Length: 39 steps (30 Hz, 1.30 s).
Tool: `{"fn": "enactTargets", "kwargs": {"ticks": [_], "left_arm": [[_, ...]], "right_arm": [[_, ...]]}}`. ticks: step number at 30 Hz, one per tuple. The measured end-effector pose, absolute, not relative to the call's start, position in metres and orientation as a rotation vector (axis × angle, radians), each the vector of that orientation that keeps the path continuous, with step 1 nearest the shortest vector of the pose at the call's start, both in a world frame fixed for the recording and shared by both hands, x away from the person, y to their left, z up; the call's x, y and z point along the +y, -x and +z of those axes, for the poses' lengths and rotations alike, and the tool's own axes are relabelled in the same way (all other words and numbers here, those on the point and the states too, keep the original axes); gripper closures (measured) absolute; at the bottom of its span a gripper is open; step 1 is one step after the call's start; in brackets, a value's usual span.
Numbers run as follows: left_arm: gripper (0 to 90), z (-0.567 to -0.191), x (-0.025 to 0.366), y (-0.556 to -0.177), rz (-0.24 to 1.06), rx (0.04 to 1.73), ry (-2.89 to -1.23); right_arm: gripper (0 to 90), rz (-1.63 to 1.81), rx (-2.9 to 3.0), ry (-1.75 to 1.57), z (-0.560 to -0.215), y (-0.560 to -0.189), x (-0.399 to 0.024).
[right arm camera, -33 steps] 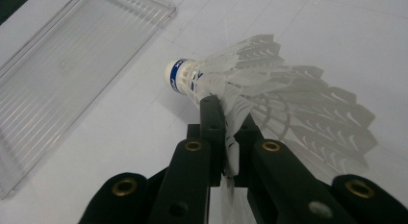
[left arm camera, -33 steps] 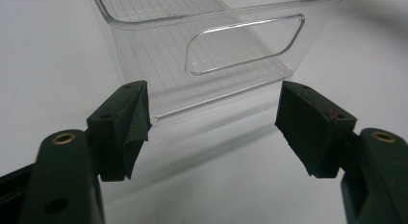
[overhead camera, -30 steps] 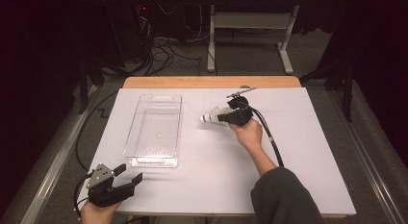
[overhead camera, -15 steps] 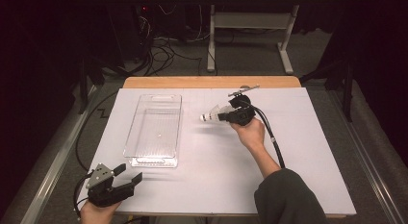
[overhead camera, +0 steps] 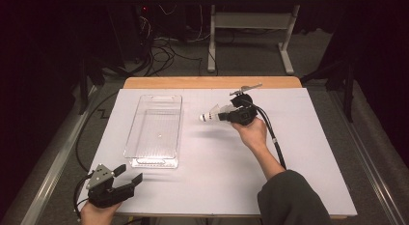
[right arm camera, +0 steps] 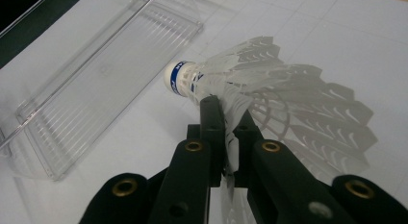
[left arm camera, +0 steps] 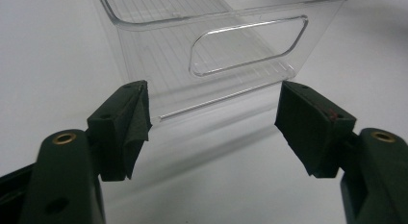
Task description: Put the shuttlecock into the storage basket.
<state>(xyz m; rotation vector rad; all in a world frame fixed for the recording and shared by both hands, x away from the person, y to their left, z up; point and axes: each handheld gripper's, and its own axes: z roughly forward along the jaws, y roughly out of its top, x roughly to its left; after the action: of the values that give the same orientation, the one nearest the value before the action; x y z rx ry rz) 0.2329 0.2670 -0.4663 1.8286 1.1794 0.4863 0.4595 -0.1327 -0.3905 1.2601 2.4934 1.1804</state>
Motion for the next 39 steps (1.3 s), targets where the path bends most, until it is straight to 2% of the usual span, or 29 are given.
{"fn": "enactTargets", "kwargs": {"ticks": [39], "left_arm": [[29.2,-0.466,0.27,-0.233,0.487,1.189,-1.82]], "right_arm": [[88.9,1.199,2.541,-1.159,-0.366,-0.456,-0.105]]}}
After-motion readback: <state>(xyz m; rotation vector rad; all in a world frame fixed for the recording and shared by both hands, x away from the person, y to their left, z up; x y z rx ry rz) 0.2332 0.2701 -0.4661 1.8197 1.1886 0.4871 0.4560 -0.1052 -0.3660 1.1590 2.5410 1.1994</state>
